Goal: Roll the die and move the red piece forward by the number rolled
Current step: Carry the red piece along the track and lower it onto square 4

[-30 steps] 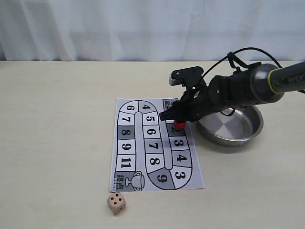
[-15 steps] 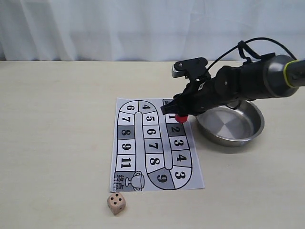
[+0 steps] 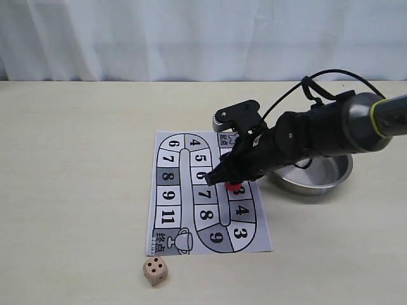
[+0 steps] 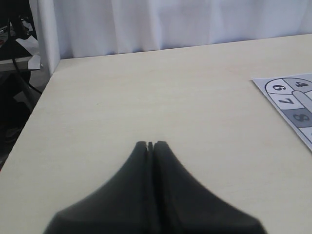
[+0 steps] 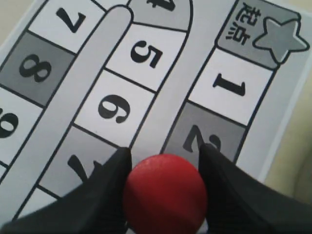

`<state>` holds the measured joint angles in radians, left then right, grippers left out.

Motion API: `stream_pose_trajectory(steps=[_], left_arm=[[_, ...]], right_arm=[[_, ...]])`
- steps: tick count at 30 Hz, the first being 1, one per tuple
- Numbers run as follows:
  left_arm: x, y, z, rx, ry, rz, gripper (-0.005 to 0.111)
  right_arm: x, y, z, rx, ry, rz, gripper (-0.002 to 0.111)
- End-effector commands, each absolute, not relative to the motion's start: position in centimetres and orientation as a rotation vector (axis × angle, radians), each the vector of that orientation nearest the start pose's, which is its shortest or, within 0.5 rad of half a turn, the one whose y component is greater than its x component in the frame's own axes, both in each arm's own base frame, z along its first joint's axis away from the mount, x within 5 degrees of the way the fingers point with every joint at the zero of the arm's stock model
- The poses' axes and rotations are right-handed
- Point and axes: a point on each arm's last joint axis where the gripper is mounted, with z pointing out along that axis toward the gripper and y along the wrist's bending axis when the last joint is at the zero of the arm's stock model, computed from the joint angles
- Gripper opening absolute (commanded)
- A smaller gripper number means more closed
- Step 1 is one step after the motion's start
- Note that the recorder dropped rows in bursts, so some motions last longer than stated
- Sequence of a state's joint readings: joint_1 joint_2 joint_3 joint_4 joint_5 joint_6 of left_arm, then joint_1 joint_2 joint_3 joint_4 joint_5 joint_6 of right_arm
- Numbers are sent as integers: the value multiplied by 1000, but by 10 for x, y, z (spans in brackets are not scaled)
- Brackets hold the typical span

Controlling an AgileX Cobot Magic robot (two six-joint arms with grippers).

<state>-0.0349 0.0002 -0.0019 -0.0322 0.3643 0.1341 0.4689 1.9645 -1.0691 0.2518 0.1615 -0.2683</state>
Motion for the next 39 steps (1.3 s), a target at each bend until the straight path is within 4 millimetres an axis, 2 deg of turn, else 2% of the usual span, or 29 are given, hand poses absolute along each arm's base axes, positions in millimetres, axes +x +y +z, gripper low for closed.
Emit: stream_pose_trajectory(steps=[1,2,4,9,12,19,24,32,39], left_arm=[[53,-3,181,128,1833,31,0],[53,-3,181,128,1833,31,0],[53,-3,181,128,1833,31,0],[53,-3,181,128,1833,31,0],[53,-3,181,128,1833,31,0],[53,-3,181,128,1833,31,0],[53,-3,181,128,1833,31,0],[53,-3,181,128,1833,31,0],[53,-3,181,128,1833,31,0]], right_arm=[[332,168,109,-615,2481,198,4],[329,167,103,-619,2500,194,4],[329,167,106,-620,2499,196,4],[326,167,146,-606,2423,227,4],[319,165,153,-613,2443,239,4],[303,154,132,-567,2452,216,4],[301,154,134,-568,2452,218,4],[289,176,135,-647,2434,253,4],[288,177,132,-653,2442,252,4]])
